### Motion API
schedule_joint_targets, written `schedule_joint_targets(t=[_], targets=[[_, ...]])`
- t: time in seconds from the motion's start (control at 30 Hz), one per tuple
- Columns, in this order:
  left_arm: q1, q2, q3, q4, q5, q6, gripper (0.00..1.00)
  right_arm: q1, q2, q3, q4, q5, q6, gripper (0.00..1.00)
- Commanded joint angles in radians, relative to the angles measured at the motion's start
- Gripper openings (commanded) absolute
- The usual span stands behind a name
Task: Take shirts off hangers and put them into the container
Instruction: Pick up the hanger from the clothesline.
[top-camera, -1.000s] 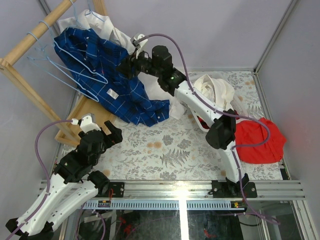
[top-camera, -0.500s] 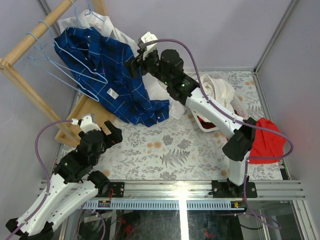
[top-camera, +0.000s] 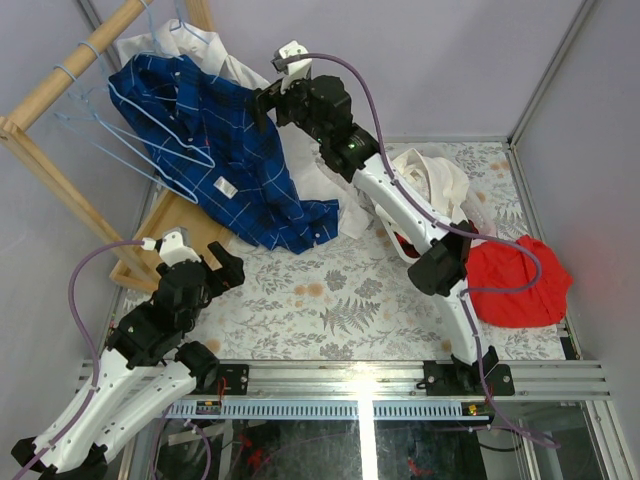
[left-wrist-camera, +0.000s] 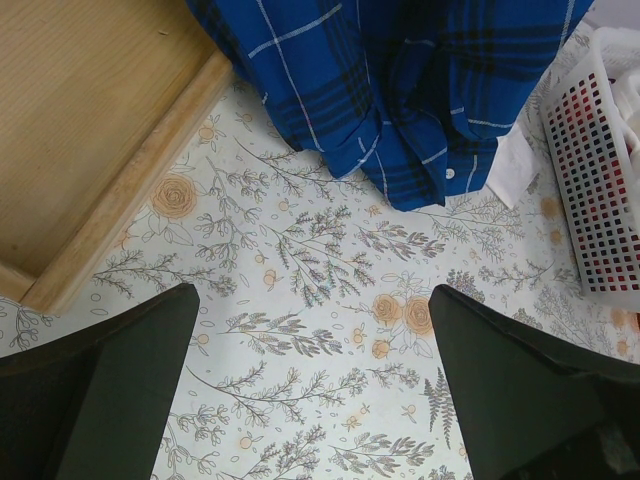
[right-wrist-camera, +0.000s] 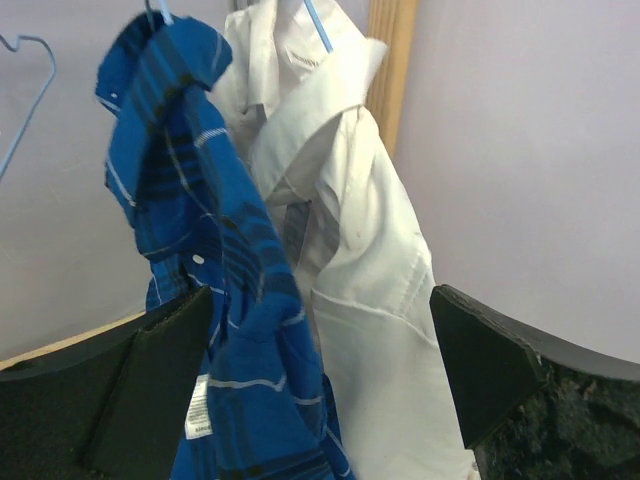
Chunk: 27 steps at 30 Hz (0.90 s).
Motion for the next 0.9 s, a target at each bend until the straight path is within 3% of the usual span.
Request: schedule_joint_targets(t=[0.0,0.2,0.33,0.47,0.63,0.8,0.87], targets=[[0.004,-0.009,0.023,0.026,-0.005,0.000,1.00,-0.025,0.028,0.038,0.057,-0.116,0.063,0.97],[0.004,-0.006,0.023,0.024,-0.006,0.001,1.00,-0.028,0.089,0.074,0.147,-0.282,0.161,0.91],[0.004,-0.008,0.021,0.025,-0.009,0.000,1.00,-0.013,0.083,0.063,0.213,-0.353,0.221,0.75],[0.004,0.000,0.023,0.025,-0.006,0.001,1.00,0.013,0.046,0.015,0.227,-0.317,0.194,0.62],[0.004,0.005,0.023,0.027,-0.004,0.002,1.00,0.040,0.045,0.012,0.198,-0.289,0.190,0.53],[0.005,0.006,0.023,0.025,-0.005,0.002,1.00,0.075,0.051,-0.008,0.201,-0.208,0.186,0.27],[0.004,0.006,0.023,0.024,-0.007,0.002,1.00,0.085,0.069,0.020,0.190,-0.172,0.191,0.31]])
